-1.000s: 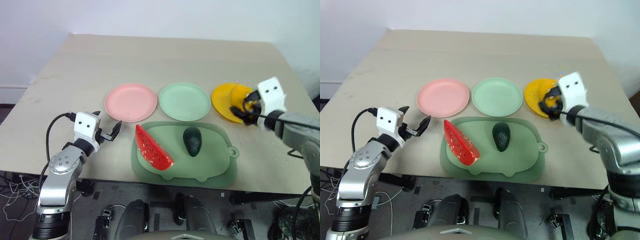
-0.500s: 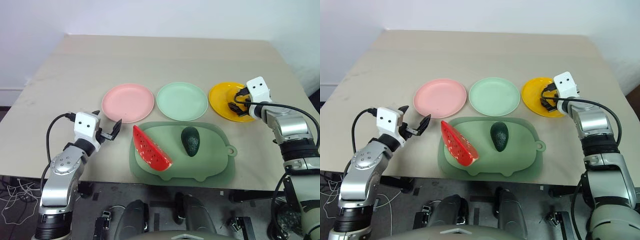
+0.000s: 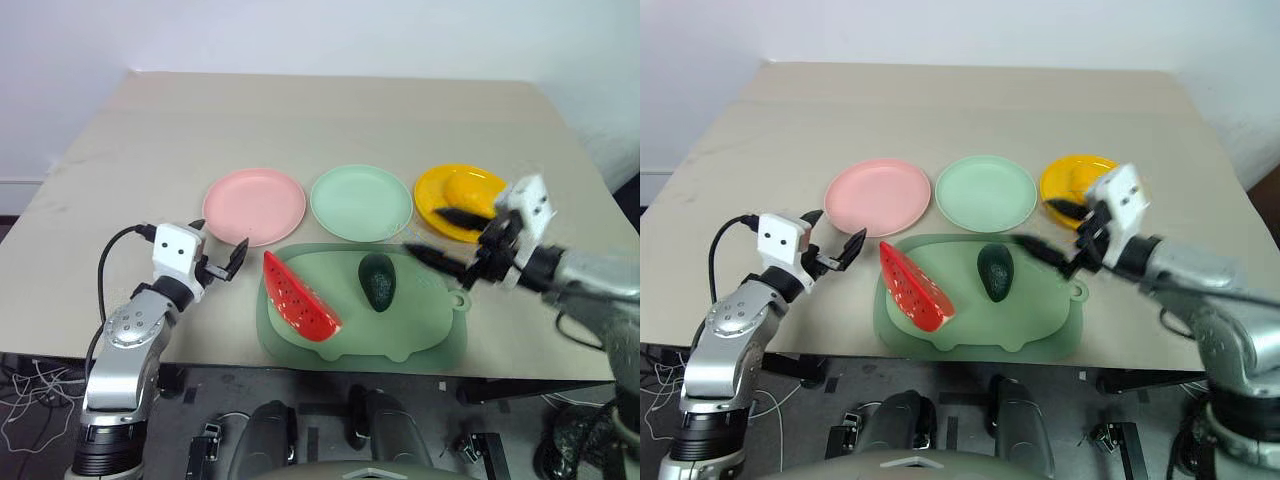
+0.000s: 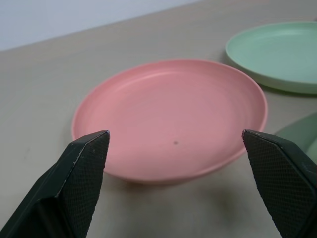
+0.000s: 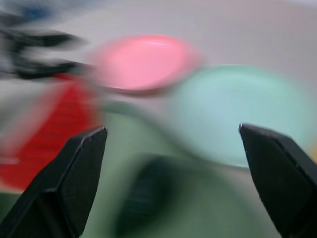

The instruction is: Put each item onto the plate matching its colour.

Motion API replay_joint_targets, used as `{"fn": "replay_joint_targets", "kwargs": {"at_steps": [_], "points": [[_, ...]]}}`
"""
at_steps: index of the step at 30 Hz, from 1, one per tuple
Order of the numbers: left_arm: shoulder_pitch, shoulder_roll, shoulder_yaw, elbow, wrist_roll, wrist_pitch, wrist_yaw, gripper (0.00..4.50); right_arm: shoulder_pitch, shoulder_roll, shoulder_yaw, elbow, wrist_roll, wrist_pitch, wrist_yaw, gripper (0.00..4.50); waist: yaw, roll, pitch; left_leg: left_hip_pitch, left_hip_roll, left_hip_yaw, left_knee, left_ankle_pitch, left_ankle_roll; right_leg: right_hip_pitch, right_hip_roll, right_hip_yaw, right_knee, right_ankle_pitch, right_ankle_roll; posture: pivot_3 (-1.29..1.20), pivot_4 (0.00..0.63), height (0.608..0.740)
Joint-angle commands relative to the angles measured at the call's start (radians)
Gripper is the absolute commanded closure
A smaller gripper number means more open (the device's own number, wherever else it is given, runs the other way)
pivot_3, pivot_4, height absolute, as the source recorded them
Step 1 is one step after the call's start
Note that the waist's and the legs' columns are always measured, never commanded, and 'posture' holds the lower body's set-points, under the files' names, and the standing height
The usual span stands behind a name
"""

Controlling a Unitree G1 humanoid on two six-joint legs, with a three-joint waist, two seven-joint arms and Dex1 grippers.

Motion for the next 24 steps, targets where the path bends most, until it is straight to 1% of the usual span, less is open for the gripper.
{"fn": "replay_joint_targets", "kwargs": {"at_steps": [1, 2, 4, 8, 15, 24], "points": [[-0.015, 0.006, -0.003, -0.006, 0.003, -0.018, -0.004, 0.0, -0.013, 0.053, 0.069, -0.062, 0.03, 0.091, -0.155, 0.03, 0.001, 0.0, 0.0, 0.0, 0.0, 0.0, 0.001, 0.0, 0.0, 0.0, 0.0, 0.0, 0.0, 0.0, 0.0, 0.0, 0.15, 0.74], [-0.015, 0.005, -0.006, -0.009, 0.003, -0.017, -0.003, 0.0, -0.018, 0.07, 0.107, -0.064, 0.005, 0.106, -0.194, 0.03, 0.002, 0.0, 0.0, 0.0, 0.0, 0.0, 0.001, 0.0, 0.0, 0.0, 0.0, 0.0, 0.0, 0.0, -0.001, 0.0, 0.15, 0.74], [-0.014, 0.004, -0.007, -0.014, 0.002, -0.015, -0.002, 0.0, -0.029, 0.095, 0.142, -0.061, -0.019, 0.126, -0.25, 0.03, 0.003, 0.0, 0.0, -0.001, -0.001, 0.0, 0.0, 0.0, 0.0, -0.001, 0.0, 0.0, 0.0, 0.0, 0.0, 0.0, 0.15, 0.74], [-0.006, 0.007, -0.004, -0.021, -0.001, -0.015, 0.001, 0.0, -0.046, 0.105, 0.194, -0.038, -0.087, 0.124, -0.302, 0.03, 0.002, 0.0, 0.0, -0.002, -0.001, 0.0, 0.0, 0.0, 0.0, -0.001, 0.0, 0.0, 0.0, 0.0, 0.0, 0.0, 0.15, 0.74], [0.01, 0.004, -0.001, -0.034, 0.001, -0.018, 0.009, 0.0, -0.053, 0.101, 0.257, 0.013, -0.198, 0.084, -0.291, 0.03, 0.001, 0.0, 0.0, -0.002, -0.001, 0.0, 0.0, 0.0, 0.0, -0.001, 0.0, 0.0, 0.0, 0.0, 0.0, 0.0, 0.15, 0.74], [0.01, 0.002, -0.003, -0.031, 0.003, -0.024, 0.017, 0.0, -0.068, 0.098, 0.349, 0.056, -0.305, 0.083, -0.273, 0.03, 0.001, 0.0, 0.0, -0.002, -0.001, 0.0, 0.0, 0.0, 0.0, -0.001, 0.0, 0.0, 0.0, 0.0, 0.0, 0.0, 0.15, 0.74]]}}
